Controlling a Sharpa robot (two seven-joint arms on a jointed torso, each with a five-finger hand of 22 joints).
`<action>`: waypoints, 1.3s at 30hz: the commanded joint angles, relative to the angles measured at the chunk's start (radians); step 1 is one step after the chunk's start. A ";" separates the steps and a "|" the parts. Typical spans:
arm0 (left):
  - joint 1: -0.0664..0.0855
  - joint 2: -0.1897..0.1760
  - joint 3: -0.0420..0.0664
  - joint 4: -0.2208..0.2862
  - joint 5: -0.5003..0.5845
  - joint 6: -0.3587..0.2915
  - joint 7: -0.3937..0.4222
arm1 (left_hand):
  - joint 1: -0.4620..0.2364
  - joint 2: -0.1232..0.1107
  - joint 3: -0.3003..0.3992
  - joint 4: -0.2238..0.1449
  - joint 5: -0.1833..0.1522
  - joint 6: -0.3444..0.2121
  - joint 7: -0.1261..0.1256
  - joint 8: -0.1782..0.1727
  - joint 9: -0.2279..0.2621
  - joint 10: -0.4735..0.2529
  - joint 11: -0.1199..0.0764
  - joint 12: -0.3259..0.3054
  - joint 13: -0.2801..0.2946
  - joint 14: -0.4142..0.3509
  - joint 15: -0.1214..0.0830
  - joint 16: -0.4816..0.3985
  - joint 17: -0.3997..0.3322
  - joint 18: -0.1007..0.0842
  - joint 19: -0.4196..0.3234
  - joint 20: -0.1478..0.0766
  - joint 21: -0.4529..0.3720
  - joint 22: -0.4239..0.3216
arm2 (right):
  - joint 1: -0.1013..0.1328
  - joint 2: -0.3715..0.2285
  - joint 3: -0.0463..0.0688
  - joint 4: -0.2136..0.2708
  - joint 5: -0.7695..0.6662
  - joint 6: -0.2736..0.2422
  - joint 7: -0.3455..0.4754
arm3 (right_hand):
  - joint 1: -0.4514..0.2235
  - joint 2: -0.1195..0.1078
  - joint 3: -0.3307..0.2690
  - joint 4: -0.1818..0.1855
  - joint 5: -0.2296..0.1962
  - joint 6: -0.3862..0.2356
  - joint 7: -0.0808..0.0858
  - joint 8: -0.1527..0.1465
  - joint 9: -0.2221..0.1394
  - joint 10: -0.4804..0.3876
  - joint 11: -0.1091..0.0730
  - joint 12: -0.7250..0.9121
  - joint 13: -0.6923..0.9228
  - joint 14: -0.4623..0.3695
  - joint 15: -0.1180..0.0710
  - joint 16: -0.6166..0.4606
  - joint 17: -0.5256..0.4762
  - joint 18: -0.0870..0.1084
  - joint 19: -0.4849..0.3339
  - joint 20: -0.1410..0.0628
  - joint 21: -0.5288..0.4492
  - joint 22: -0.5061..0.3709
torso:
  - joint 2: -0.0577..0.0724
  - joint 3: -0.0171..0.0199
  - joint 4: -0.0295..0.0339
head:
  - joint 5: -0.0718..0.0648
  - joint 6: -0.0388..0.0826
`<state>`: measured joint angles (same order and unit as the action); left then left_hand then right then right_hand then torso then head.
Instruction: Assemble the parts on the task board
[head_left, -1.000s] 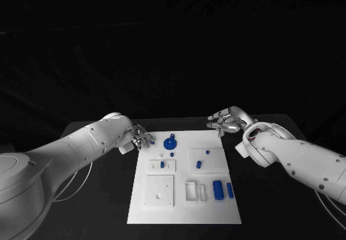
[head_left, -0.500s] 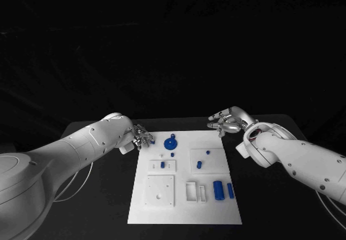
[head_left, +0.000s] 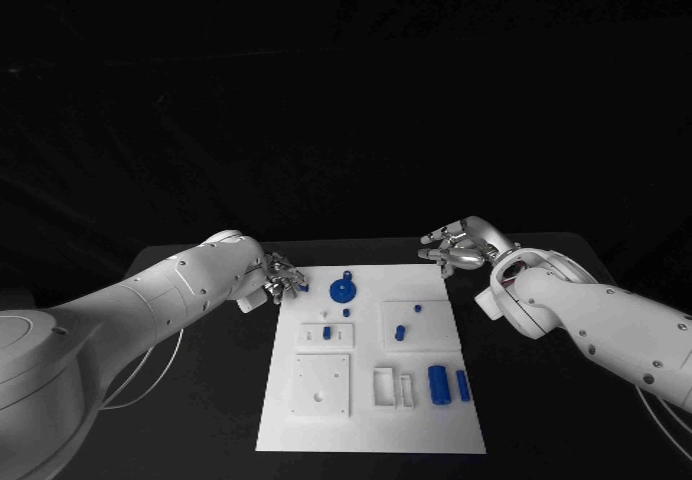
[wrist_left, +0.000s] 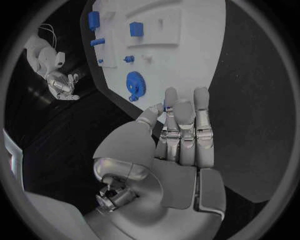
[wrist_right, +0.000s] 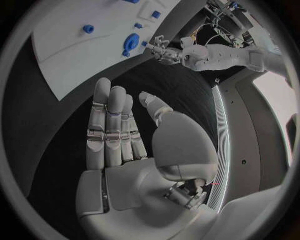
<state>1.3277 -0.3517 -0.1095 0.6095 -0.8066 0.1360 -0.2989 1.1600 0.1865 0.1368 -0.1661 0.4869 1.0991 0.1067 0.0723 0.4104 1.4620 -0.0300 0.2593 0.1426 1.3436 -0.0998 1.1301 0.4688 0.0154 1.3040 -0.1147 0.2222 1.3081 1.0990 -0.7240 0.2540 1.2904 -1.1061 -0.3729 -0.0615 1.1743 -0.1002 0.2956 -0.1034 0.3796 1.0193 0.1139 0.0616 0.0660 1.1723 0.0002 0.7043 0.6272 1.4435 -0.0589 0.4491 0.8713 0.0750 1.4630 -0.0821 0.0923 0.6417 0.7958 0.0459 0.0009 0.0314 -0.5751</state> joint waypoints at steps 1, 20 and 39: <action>-0.001 -0.007 -0.001 0.015 0.031 -0.004 -0.021 | -0.003 -0.006 0.070 -0.062 0.008 0.074 -0.063 0.001 0.005 0.041 -0.006 -0.001 0.000 0.005 0.000 -0.001 0.002 0.009 0.001 -0.006 0.004 0.018 | 0.000 -0.002 0.001 -0.003 0.007 0.006 0.005 | 0.004 -0.006 -0.007 0.000 0.005 -0.007 0.002 0.001 -0.001 -0.009 0.001 0.006 -0.001 0.006 0.000 -0.003 -0.001 0.002 0.029 0.006 0.003 -0.001 | 0.000 -0.0003 0.0012 | 0.004 0.000; 0.034 -0.122 -0.002 0.220 0.096 -0.064 -0.072 | -0.060 -0.051 0.095 -0.094 0.165 0.130 -0.084 0.000 0.045 0.052 -0.025 0.096 0.026 0.049 -0.020 0.005 0.026 0.002 0.020 -0.025 0.031 0.019 | 0.000 -0.008 0.001 -0.028 0.048 0.008 0.009 | 0.003 -0.005 -0.008 0.002 0.007 -0.006 0.002 0.001 -0.001 -0.009 0.001 0.008 -0.001 0.007 0.000 -0.003 -0.001 0.002 0.029 0.006 0.007 -0.008 | -0.010 0.0004 0.0095 | 0.009 -0.004; 0.042 -0.238 -0.028 0.498 0.049 -0.203 -0.142 | -0.102 -0.073 0.113 -0.112 0.238 0.158 -0.096 -0.002 0.093 0.053 -0.030 0.160 0.019 0.069 -0.027 0.000 0.055 0.001 0.023 -0.032 0.063 0.018 | 0.000 0.006 0.001 -0.089 0.088 0.015 0.021 | 0.003 -0.003 -0.006 0.002 0.013 -0.008 0.002 0.001 -0.001 -0.010 0.001 0.008 0.000 0.007 -0.001 -0.003 0.000 0.002 0.030 0.005 0.009 -0.011 | -0.041 -0.0010 0.0296 | 0.007 -0.040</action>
<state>1.3673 -0.5881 -0.1379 1.0967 -0.7434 -0.0130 -0.4178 1.0647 0.1078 0.2104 -0.2402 0.7232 1.1370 0.1047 0.0743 0.5006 1.4688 -0.0480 0.4159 0.1627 1.3974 -0.1182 1.1300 0.5228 0.0153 1.3275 -0.1379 0.2802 1.3075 1.0990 -0.7195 0.2542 1.2020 -1.0336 -0.3714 -0.0568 1.1743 -0.1002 0.2928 -0.1006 0.3912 1.0194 0.1138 0.0616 0.0660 1.1687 0.0038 0.7083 0.6273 1.4434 -0.0590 0.4491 0.8713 0.0750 1.4630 -0.0821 0.0972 0.6313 0.7605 0.0459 0.0271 0.0380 -0.6108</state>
